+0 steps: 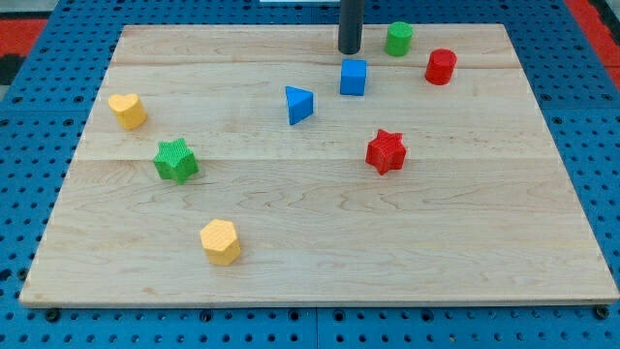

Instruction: Place your hand at the top center

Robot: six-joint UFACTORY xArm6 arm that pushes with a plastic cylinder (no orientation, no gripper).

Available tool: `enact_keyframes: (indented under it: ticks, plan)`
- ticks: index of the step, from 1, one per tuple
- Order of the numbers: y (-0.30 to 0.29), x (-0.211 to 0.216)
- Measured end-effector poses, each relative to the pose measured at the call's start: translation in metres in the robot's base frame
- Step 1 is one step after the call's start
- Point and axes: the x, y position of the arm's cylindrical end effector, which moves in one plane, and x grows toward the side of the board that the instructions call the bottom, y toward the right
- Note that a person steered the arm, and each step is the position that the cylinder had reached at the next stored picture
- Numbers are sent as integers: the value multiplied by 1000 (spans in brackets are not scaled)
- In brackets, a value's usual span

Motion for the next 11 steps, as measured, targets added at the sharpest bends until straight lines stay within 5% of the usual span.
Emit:
enact_keyframes:
  ticks: [11]
  plan:
    - [-22,-26]
